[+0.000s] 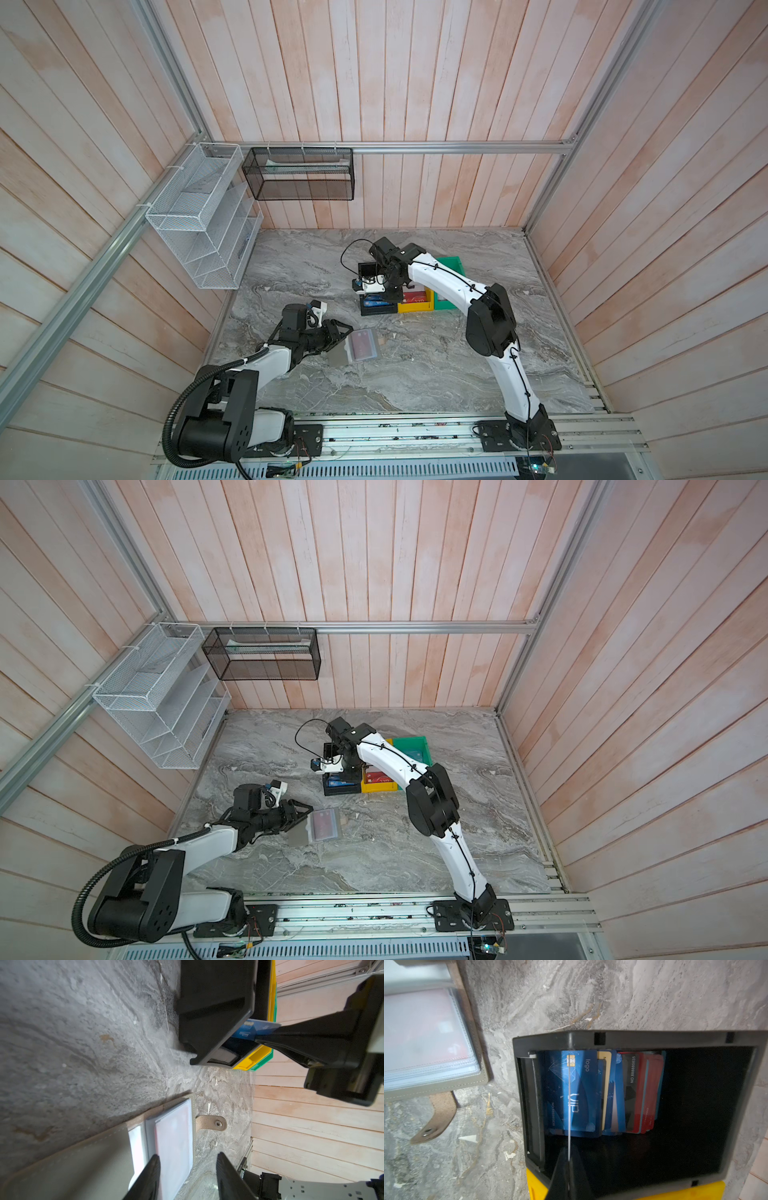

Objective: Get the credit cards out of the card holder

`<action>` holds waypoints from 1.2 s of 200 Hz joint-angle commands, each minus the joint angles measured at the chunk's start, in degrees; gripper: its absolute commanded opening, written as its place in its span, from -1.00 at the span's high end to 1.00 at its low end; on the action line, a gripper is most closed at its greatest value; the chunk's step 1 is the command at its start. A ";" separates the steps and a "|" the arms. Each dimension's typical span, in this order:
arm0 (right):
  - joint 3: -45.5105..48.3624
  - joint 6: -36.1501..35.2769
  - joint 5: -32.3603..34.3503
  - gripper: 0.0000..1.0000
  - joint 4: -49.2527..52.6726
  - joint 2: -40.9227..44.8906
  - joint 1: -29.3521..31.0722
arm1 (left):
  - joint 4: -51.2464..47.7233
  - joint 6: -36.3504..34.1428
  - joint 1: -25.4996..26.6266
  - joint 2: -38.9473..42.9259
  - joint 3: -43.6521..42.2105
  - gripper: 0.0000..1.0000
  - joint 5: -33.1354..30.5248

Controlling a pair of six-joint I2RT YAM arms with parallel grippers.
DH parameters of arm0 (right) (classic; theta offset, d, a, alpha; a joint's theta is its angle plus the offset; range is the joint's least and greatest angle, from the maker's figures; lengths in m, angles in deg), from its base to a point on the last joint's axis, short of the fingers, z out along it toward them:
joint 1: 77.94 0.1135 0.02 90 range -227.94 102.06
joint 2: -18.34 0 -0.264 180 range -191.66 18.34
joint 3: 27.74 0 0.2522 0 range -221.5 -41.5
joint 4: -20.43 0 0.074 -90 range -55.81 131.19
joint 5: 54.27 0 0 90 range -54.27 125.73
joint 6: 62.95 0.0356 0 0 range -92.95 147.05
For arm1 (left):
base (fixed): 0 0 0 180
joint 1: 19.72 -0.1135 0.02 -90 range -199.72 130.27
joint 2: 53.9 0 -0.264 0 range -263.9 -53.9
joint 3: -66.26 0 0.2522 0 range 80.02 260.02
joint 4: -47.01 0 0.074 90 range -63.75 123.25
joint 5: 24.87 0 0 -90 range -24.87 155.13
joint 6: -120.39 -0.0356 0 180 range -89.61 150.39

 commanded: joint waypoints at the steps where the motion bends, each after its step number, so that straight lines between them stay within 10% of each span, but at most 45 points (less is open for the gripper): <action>1: 1.83 -0.59 0.69 1.00 1.15 -0.46 0.13 | 1.35 -1.67 -0.60 -0.50 1.41 0.05 1.16; 240: -6.53 9.40 4.81 0.59 -1.60 3.25 2.37 | -5.18 -3.88 -2.78 2.79 0.61 0.04 -1.28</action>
